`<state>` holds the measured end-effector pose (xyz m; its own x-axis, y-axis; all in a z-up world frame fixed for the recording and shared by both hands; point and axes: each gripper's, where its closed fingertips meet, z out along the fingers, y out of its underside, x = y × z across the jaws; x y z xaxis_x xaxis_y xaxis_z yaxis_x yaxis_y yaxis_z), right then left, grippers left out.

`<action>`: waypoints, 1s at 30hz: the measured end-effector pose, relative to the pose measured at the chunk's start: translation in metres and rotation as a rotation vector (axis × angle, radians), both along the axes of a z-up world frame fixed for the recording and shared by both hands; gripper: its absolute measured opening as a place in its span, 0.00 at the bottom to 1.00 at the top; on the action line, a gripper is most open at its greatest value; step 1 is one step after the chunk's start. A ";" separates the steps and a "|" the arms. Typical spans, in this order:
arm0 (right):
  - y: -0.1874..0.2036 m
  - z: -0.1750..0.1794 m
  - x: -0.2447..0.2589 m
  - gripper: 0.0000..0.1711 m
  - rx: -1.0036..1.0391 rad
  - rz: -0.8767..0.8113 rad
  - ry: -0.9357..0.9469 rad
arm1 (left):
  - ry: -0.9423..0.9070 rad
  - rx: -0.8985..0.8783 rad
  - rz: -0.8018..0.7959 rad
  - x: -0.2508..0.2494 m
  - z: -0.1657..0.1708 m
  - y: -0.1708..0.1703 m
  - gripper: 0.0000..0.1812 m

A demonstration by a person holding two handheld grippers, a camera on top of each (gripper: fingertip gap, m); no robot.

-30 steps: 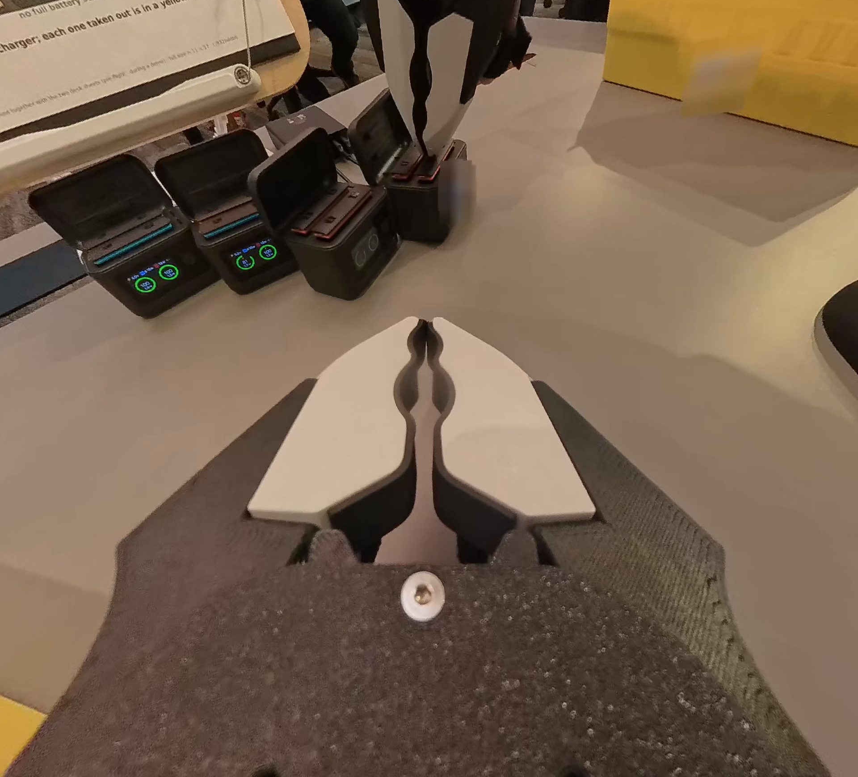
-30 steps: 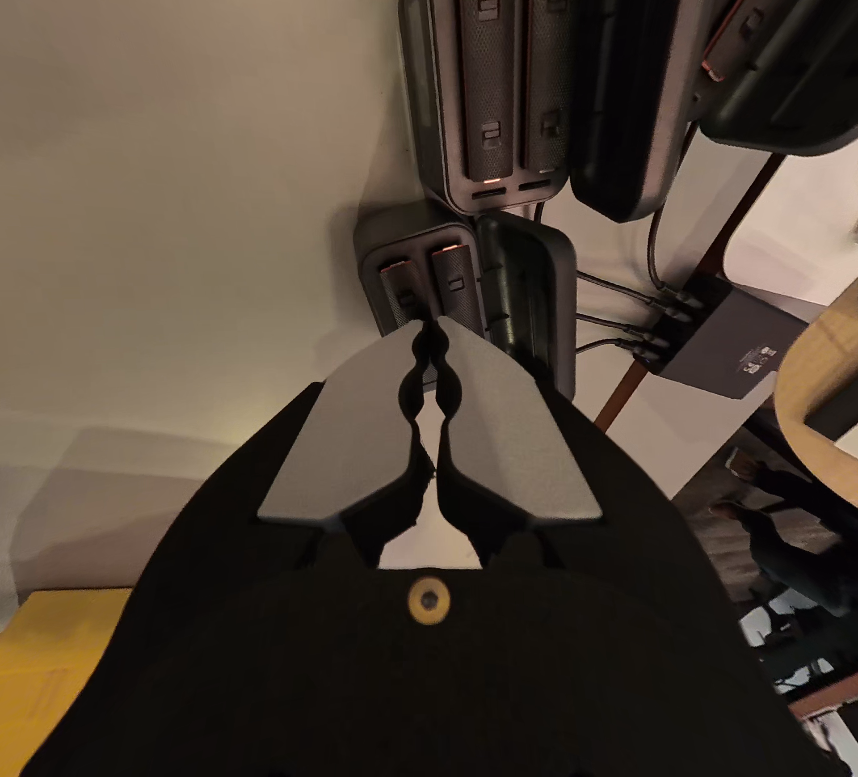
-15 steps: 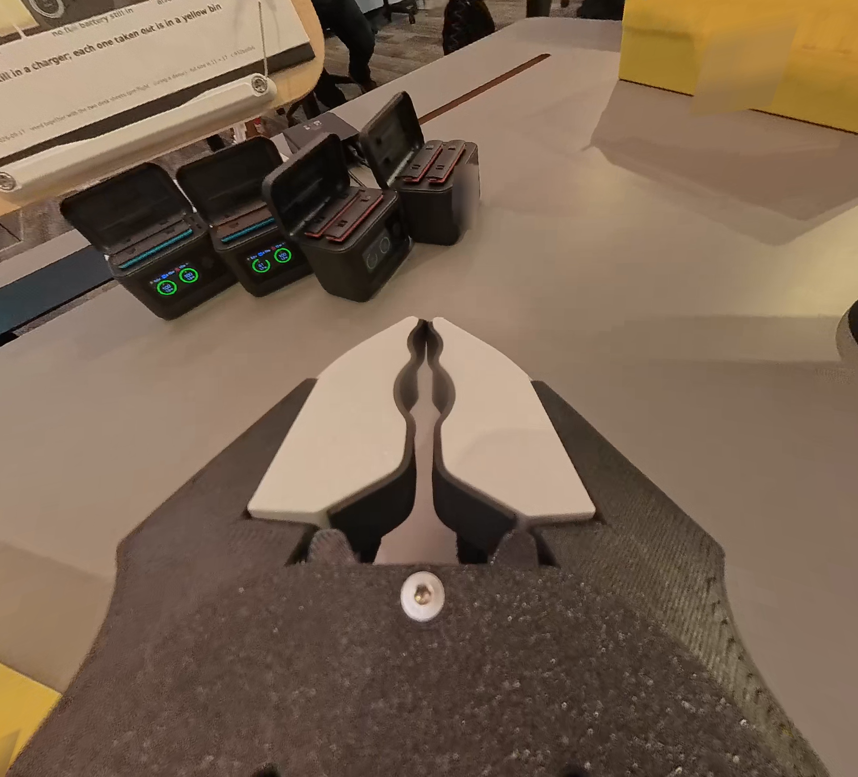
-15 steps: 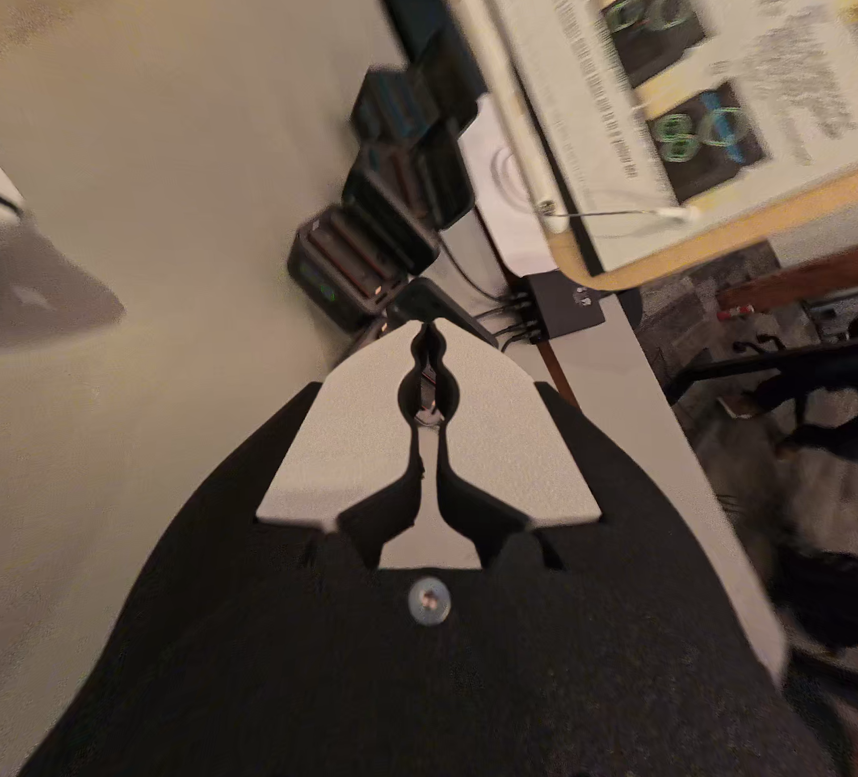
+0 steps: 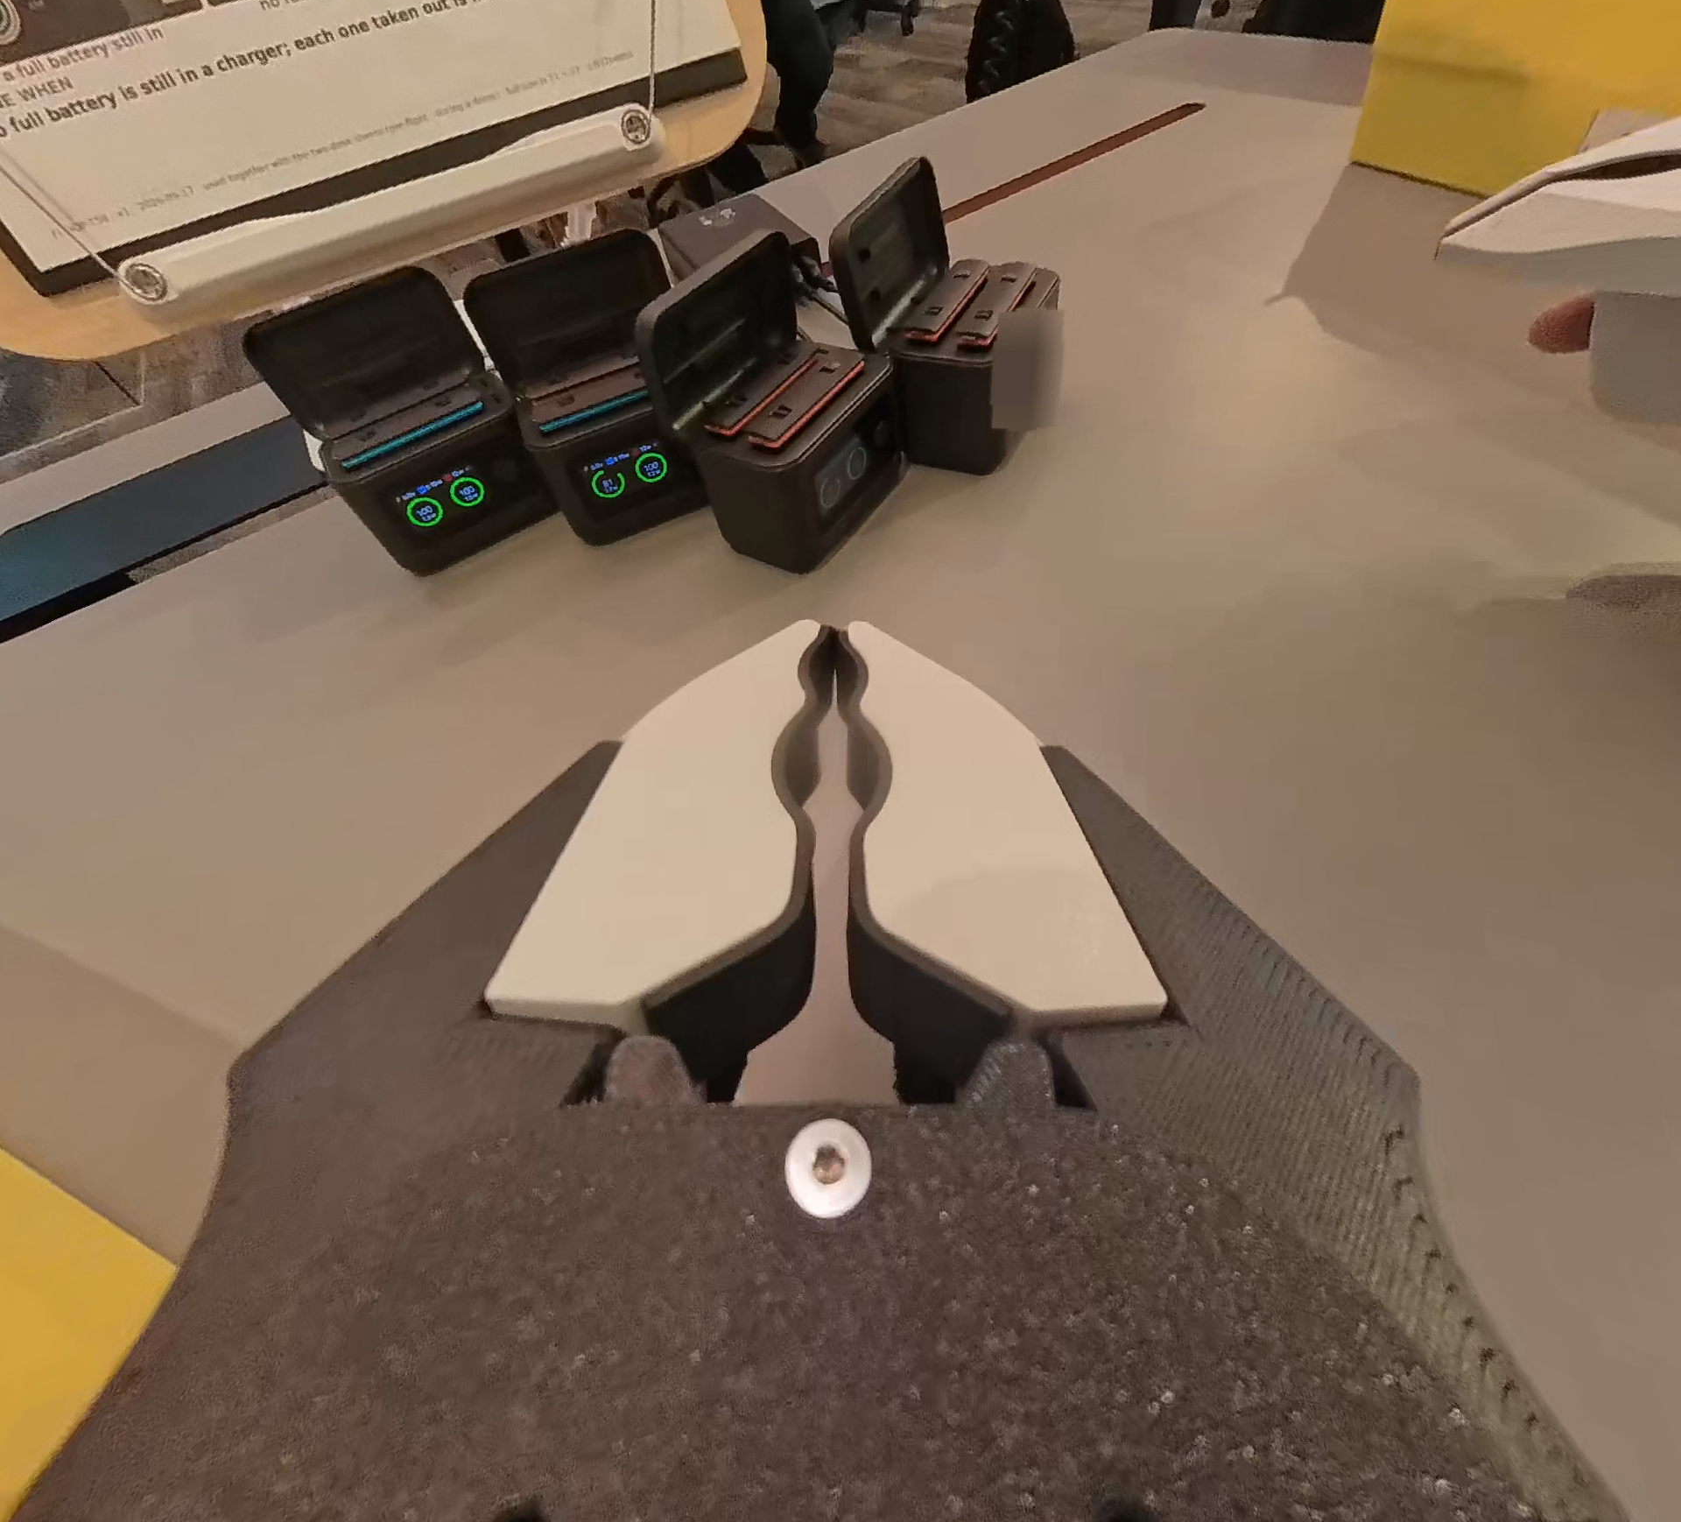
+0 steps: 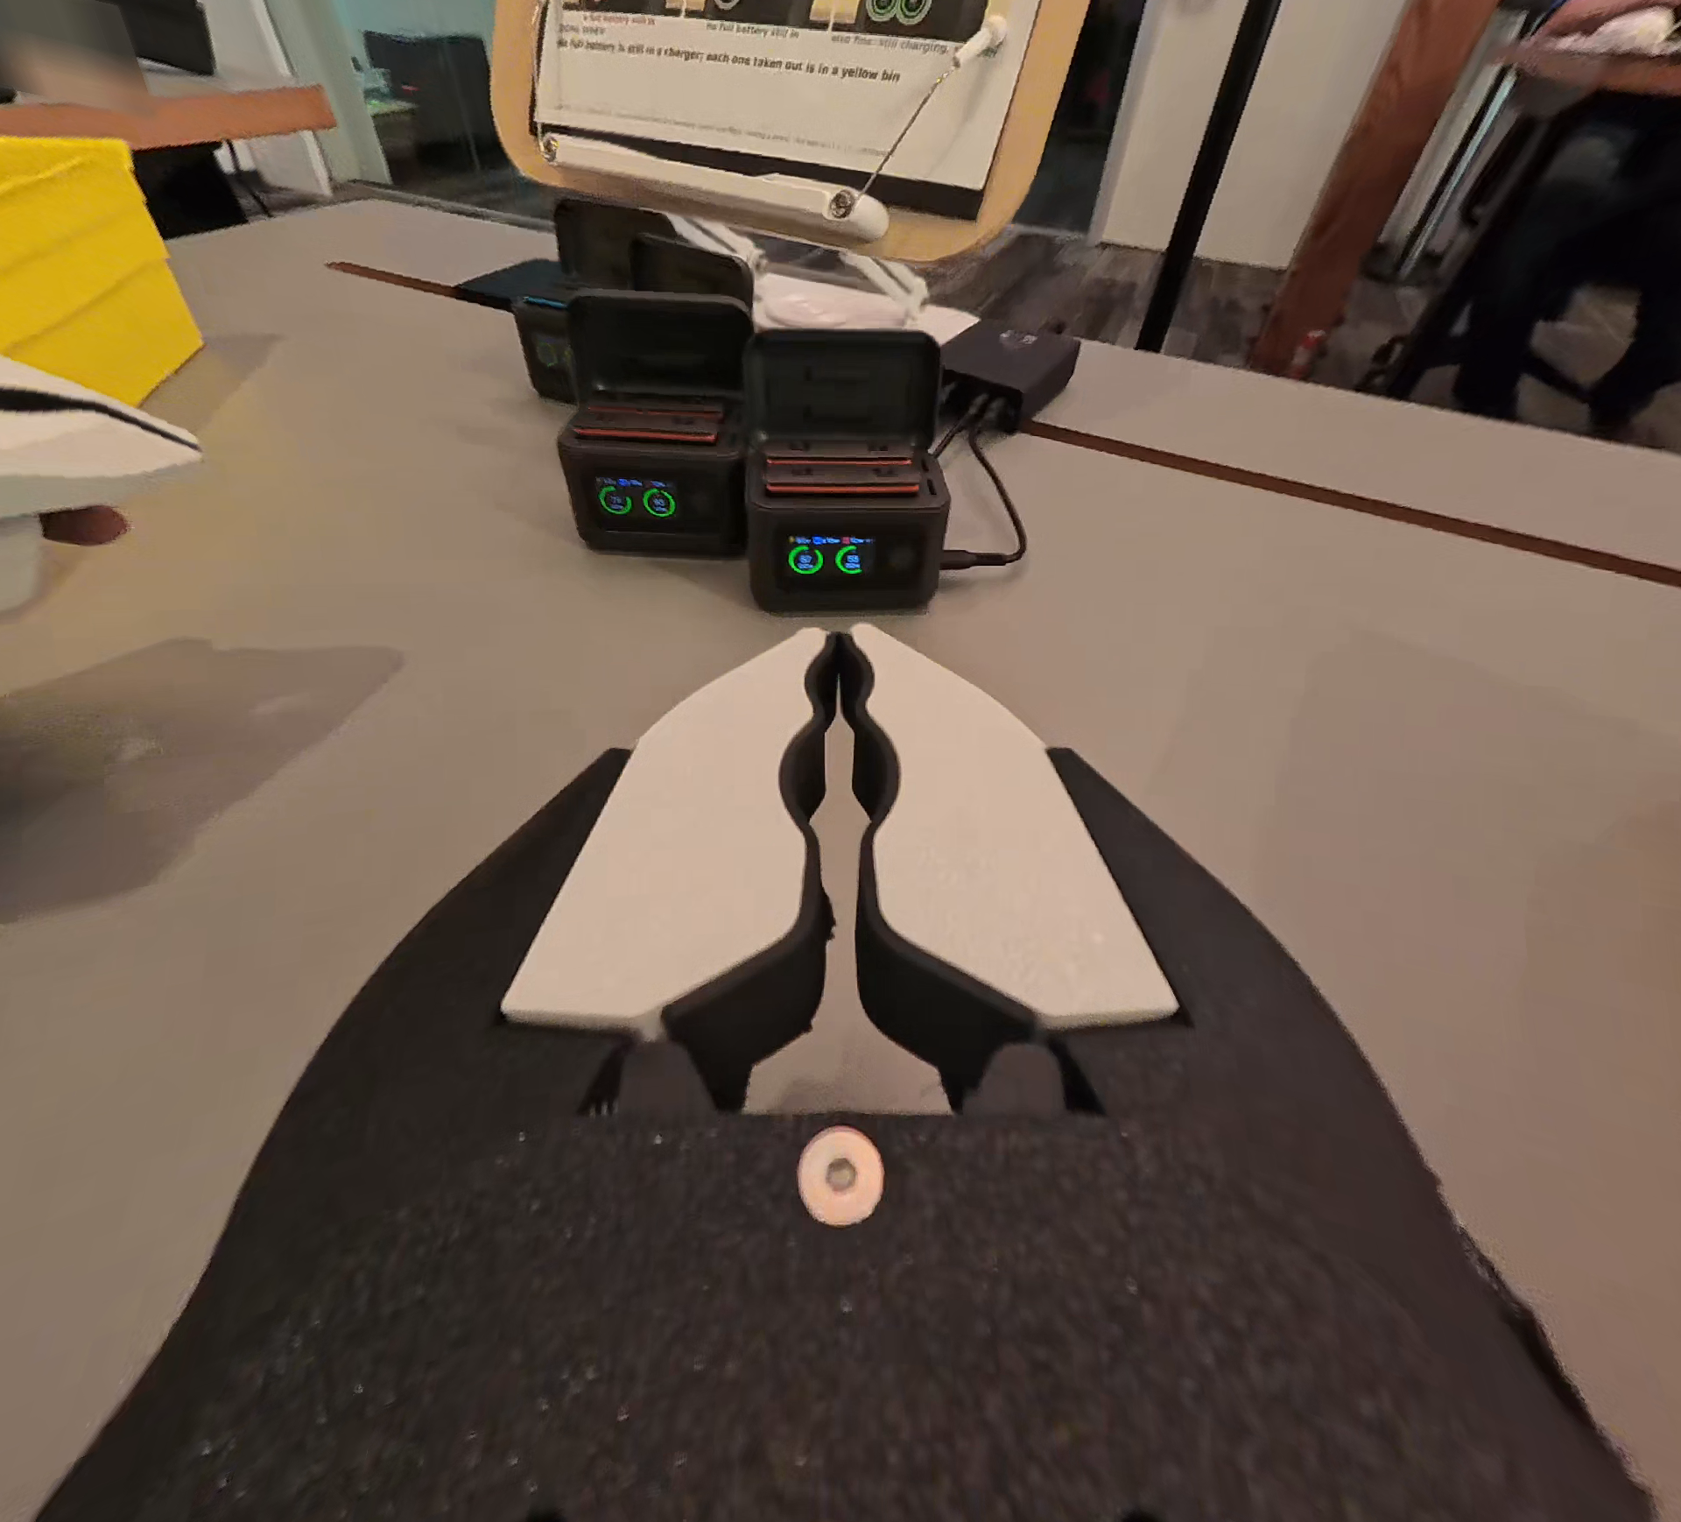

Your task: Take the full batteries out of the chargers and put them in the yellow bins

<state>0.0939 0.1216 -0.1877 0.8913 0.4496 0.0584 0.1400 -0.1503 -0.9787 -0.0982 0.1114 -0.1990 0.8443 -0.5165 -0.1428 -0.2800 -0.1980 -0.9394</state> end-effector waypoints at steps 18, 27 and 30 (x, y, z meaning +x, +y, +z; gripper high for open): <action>0.007 -0.015 -0.008 0.03 -0.074 0.075 0.006 | 0.004 -0.022 0.057 -0.007 -0.012 0.019 0.00; 0.008 -0.021 -0.019 0.14 -0.104 0.120 -0.016 | 0.030 -0.069 0.065 -0.005 -0.028 0.031 0.02; 0.010 -0.025 -0.021 0.24 -0.120 0.116 -0.023 | 0.008 -0.083 0.072 -0.007 -0.028 0.032 0.06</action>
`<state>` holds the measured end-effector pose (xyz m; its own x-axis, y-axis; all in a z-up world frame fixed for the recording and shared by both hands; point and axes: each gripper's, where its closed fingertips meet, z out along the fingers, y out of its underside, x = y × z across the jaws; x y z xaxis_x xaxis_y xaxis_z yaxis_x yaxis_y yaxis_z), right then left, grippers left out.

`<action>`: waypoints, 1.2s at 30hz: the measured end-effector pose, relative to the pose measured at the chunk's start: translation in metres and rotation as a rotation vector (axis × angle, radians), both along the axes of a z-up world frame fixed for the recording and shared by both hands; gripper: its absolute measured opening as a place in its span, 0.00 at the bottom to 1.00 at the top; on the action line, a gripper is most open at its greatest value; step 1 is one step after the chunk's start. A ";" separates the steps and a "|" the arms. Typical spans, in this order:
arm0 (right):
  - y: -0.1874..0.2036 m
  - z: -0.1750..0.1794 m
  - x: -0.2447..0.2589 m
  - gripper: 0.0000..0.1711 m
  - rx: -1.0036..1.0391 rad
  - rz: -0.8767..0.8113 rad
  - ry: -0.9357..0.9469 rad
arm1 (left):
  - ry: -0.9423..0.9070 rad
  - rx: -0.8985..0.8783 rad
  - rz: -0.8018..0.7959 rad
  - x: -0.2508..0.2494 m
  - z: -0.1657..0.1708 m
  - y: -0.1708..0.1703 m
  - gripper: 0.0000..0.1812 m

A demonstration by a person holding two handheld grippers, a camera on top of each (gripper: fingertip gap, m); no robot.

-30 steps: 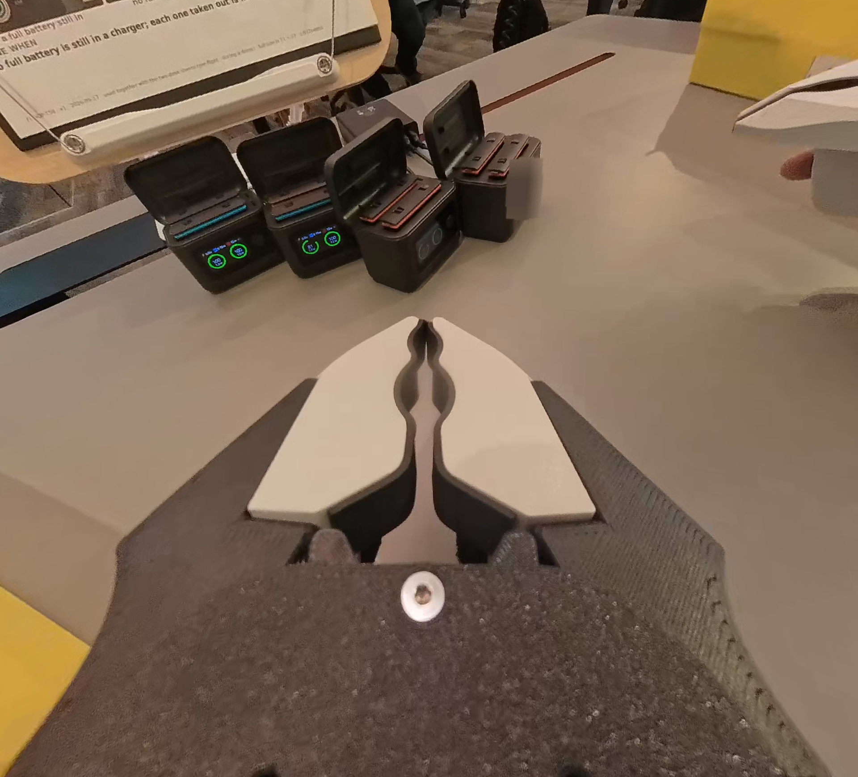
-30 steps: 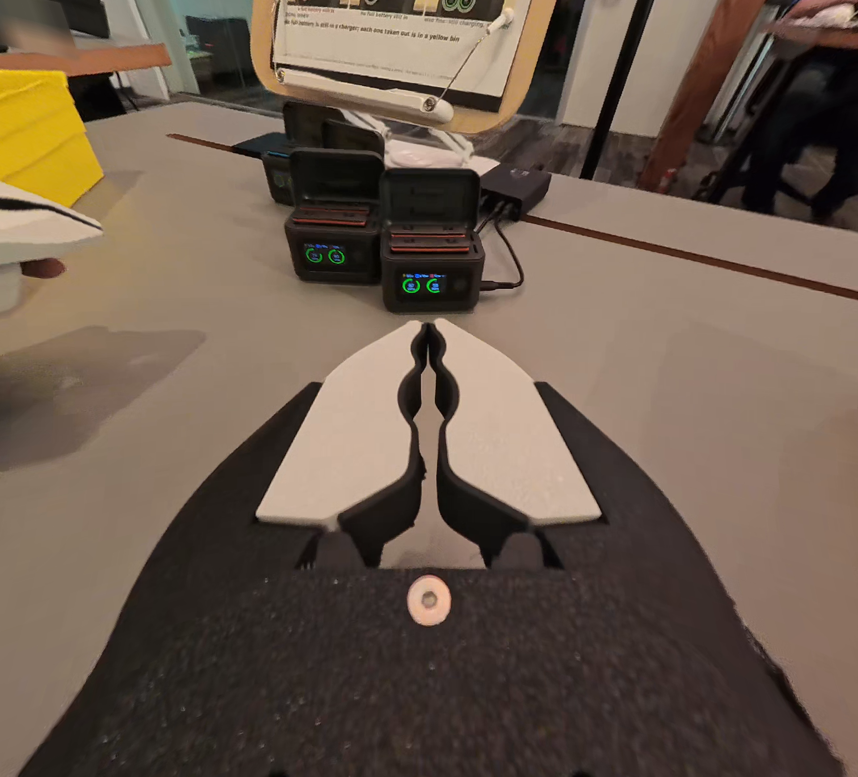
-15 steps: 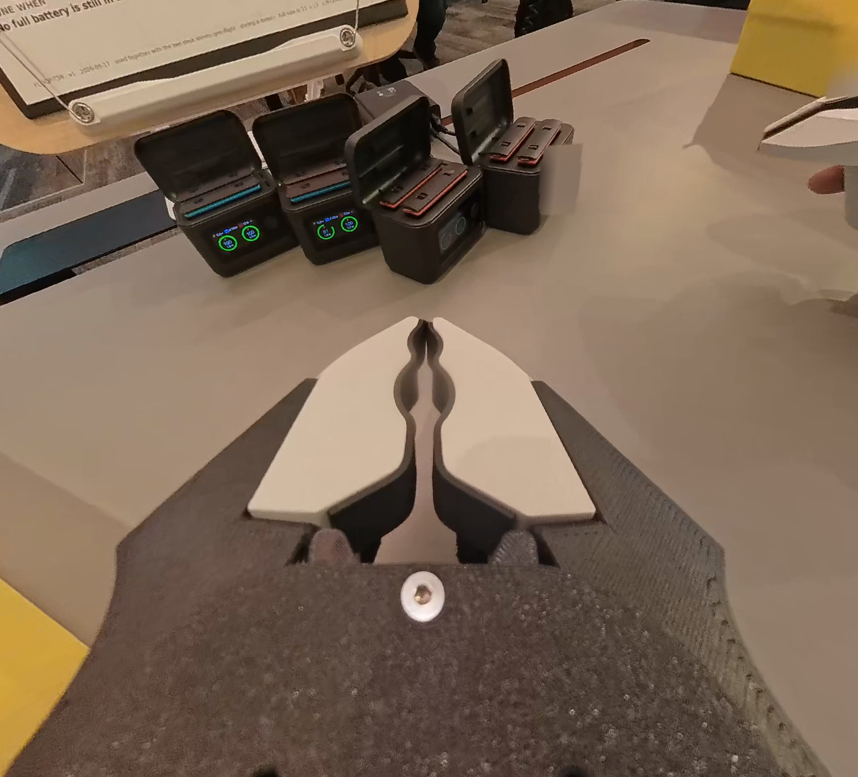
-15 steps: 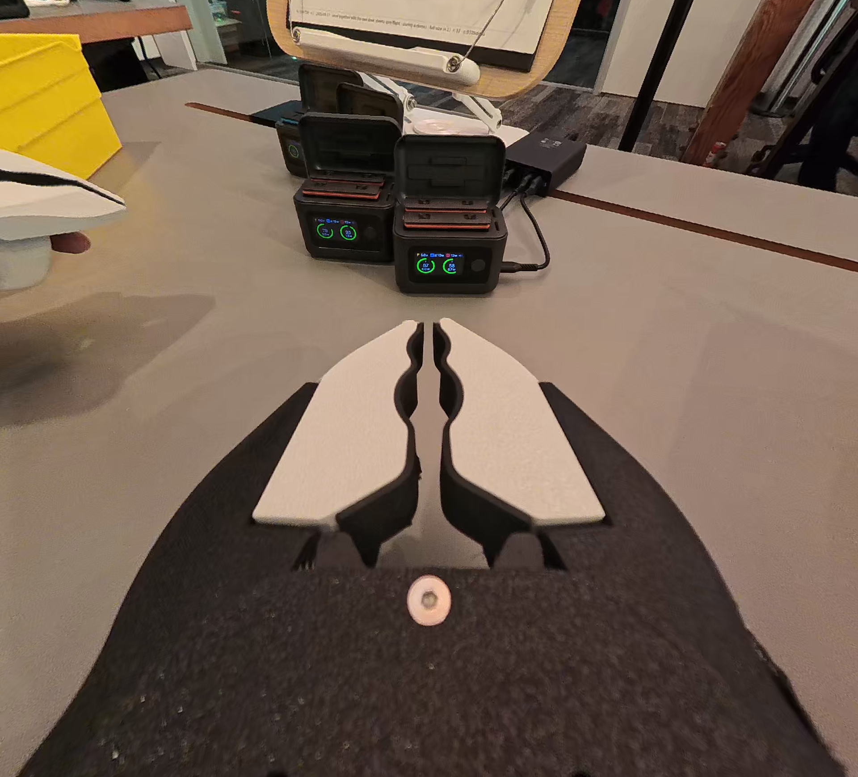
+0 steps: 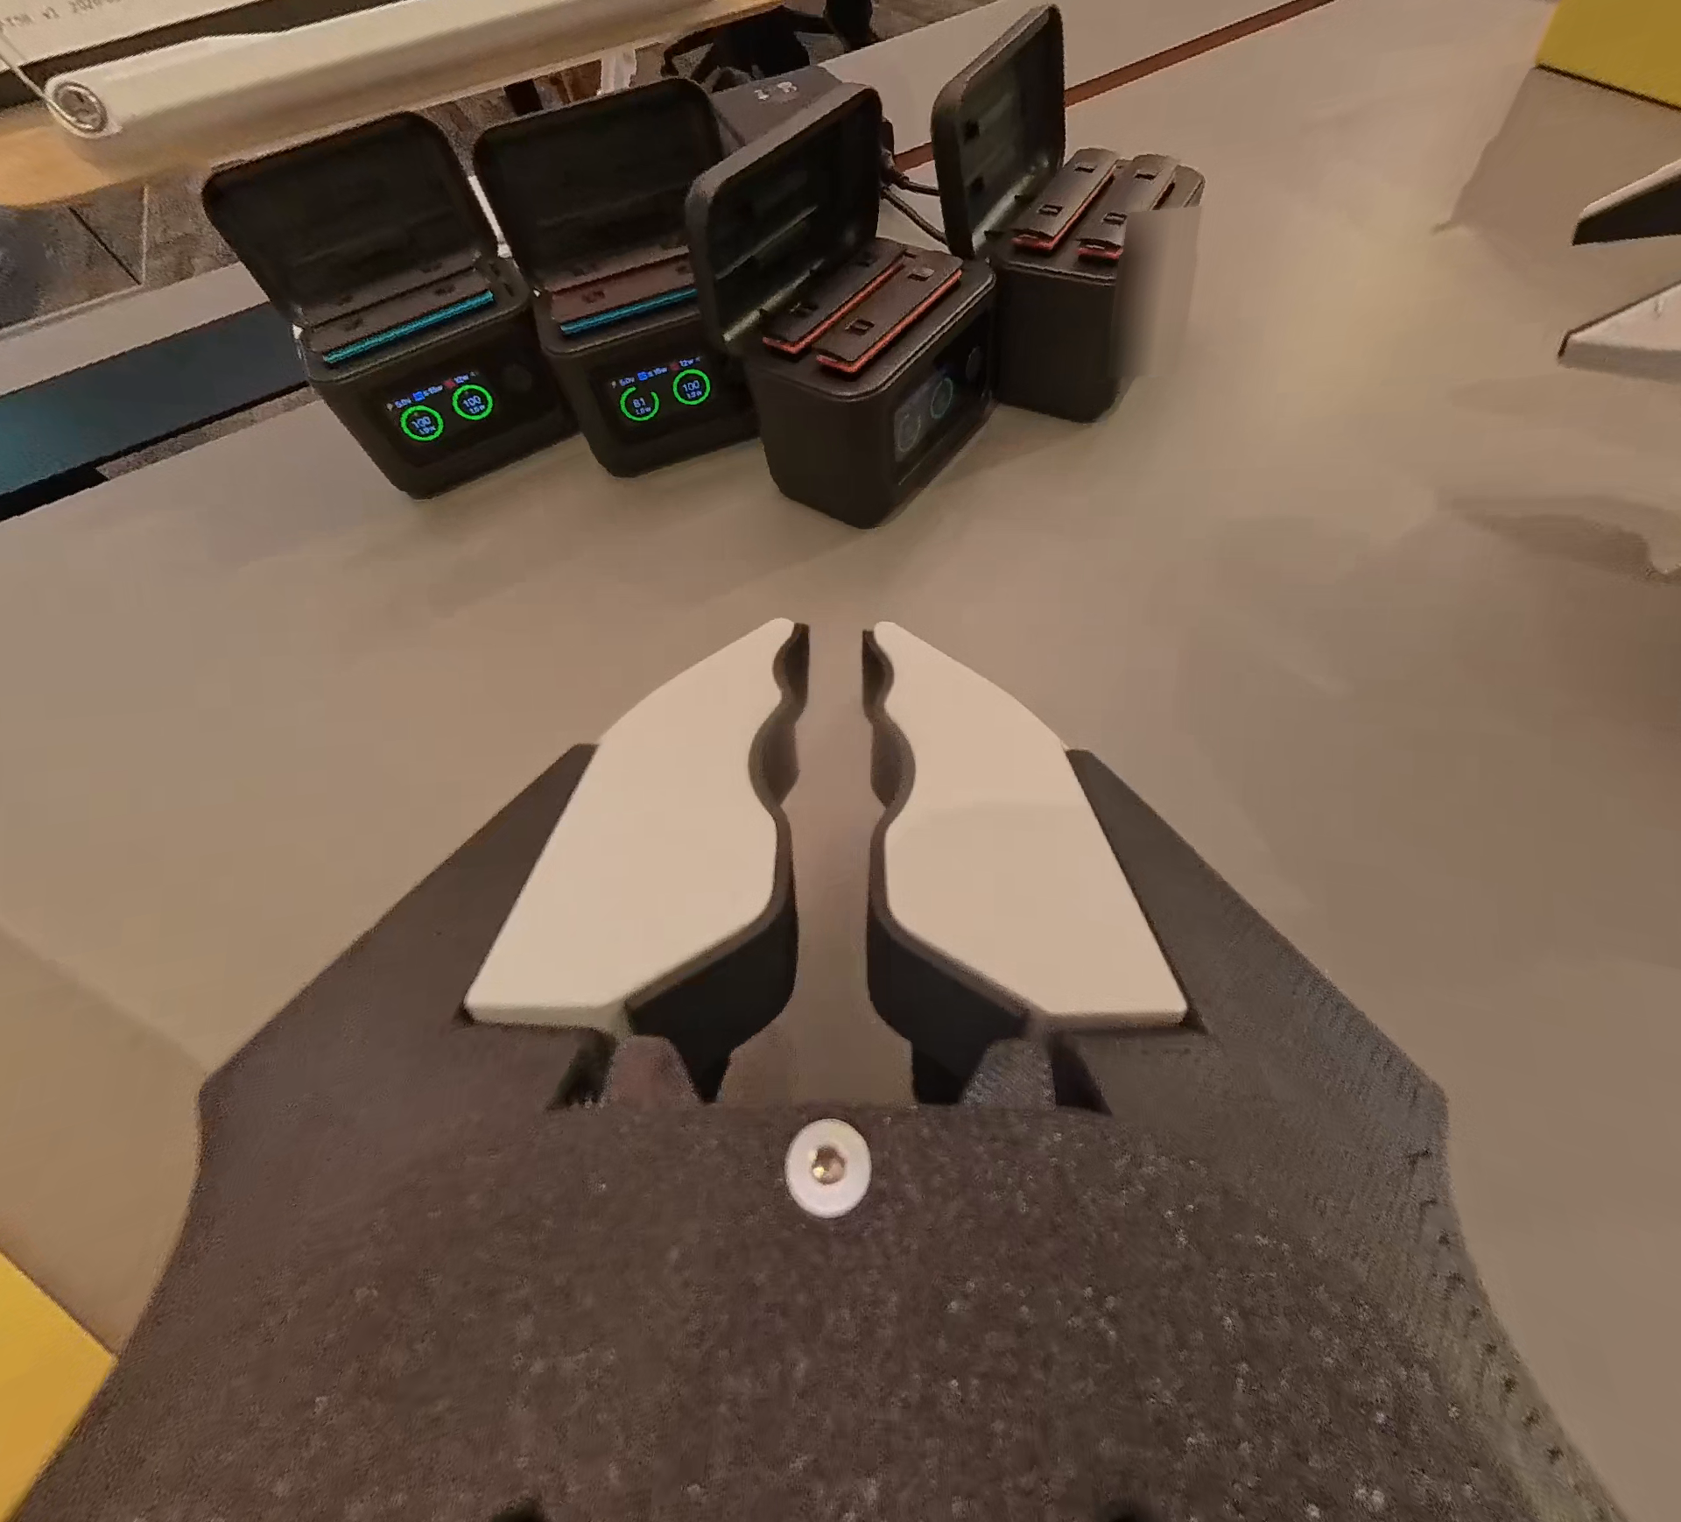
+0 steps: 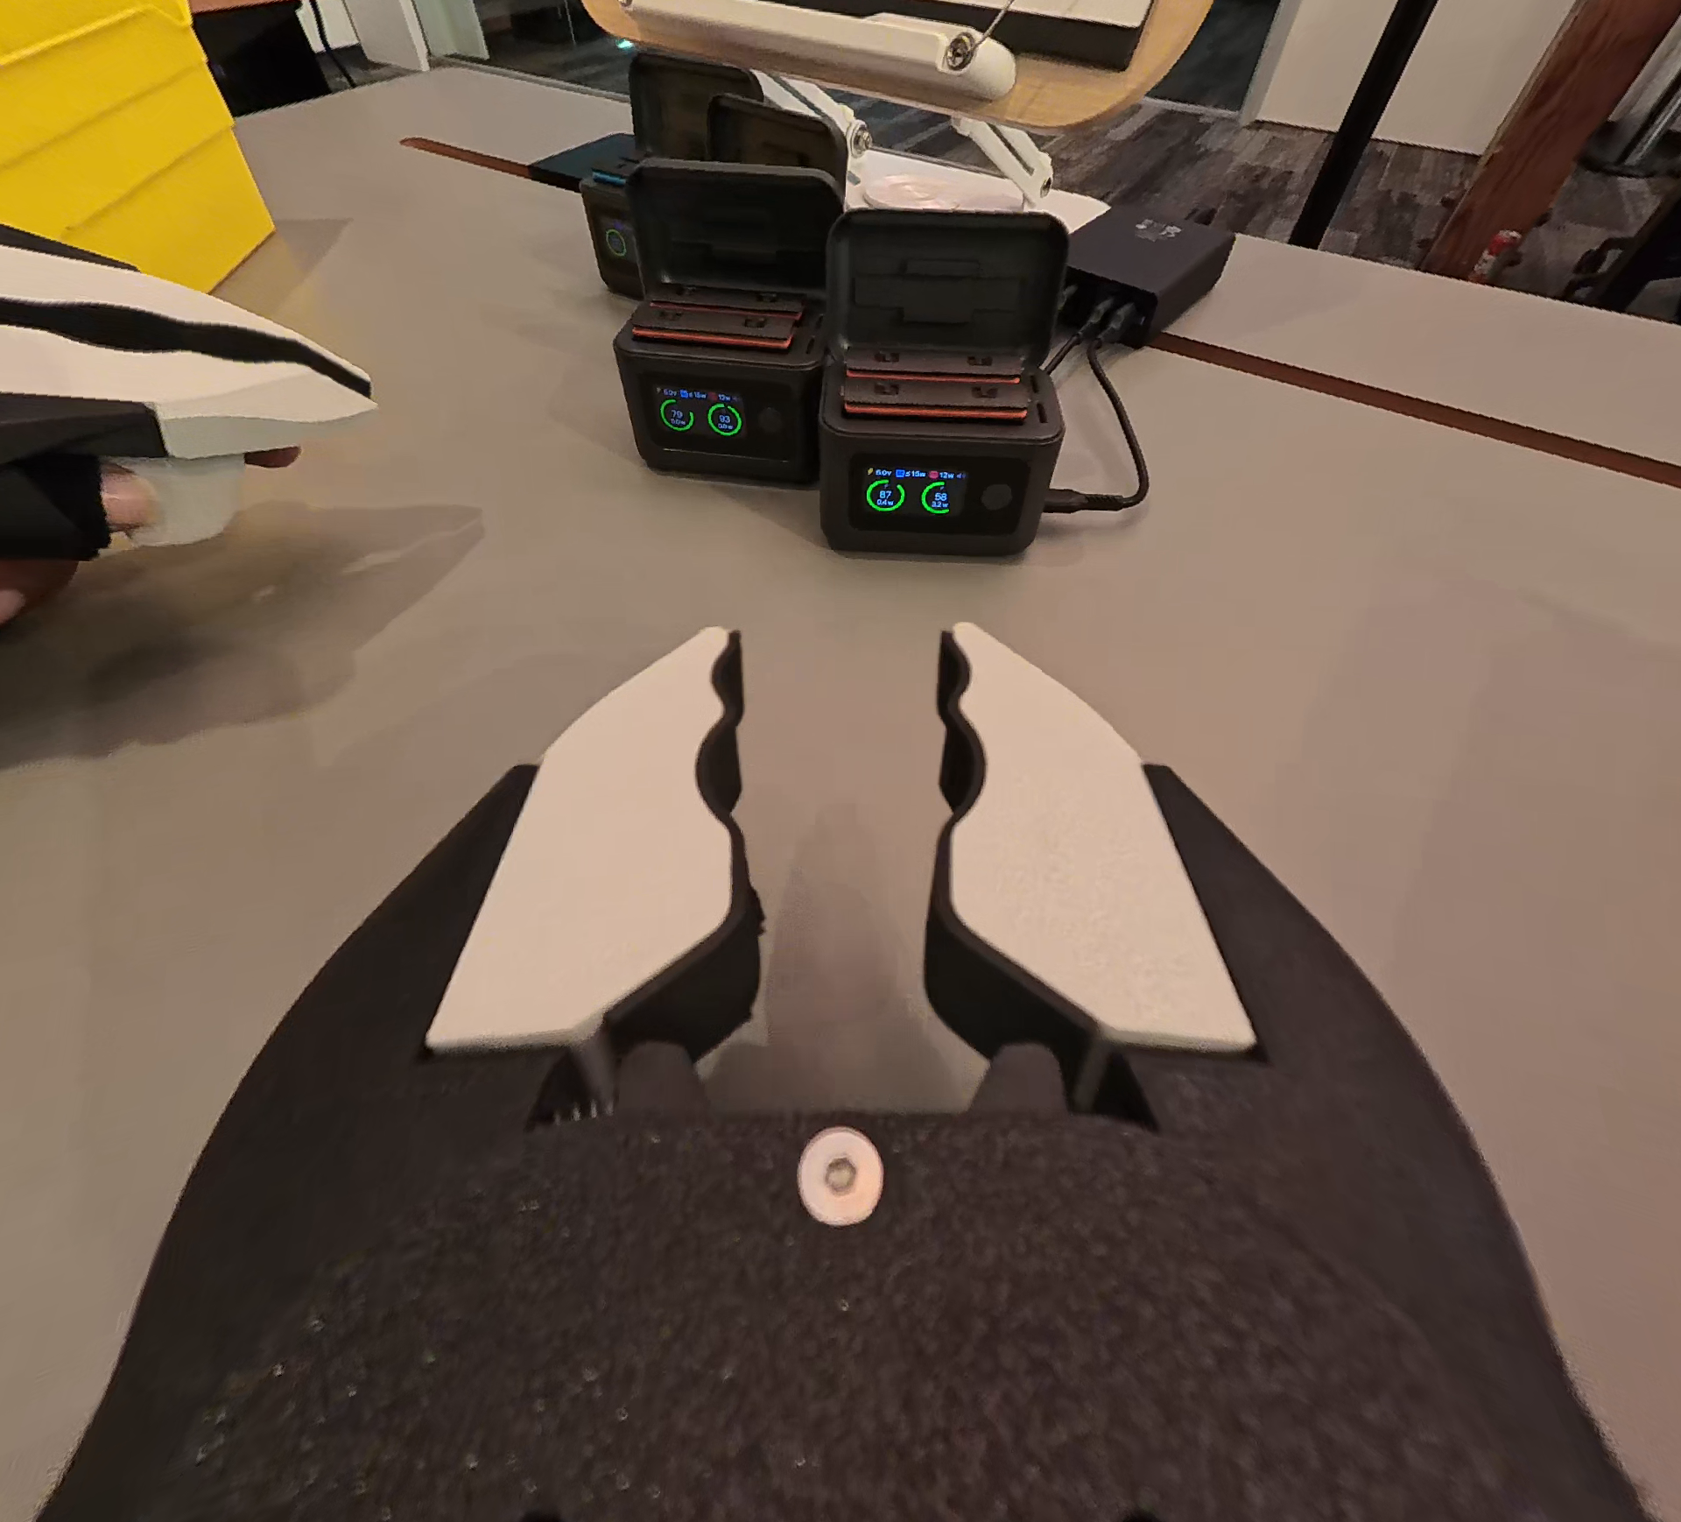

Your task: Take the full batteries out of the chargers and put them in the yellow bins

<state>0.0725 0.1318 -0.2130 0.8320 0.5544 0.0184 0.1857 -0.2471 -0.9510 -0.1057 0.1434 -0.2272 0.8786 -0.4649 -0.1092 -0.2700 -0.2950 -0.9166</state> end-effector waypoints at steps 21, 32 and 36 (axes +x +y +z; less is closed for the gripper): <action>0.098 -0.024 -0.045 0.75 -0.093 -0.047 -0.135 | -0.081 0.000 0.146 -0.021 0.006 0.029 0.49; 0.128 -0.035 -0.029 0.53 -0.180 -0.081 -0.160 | -0.034 -0.023 0.168 -0.027 0.000 0.057 0.43; 0.142 -0.034 0.001 0.52 -0.180 -0.188 -0.170 | -0.002 -0.050 0.093 -0.006 -0.006 0.053 0.39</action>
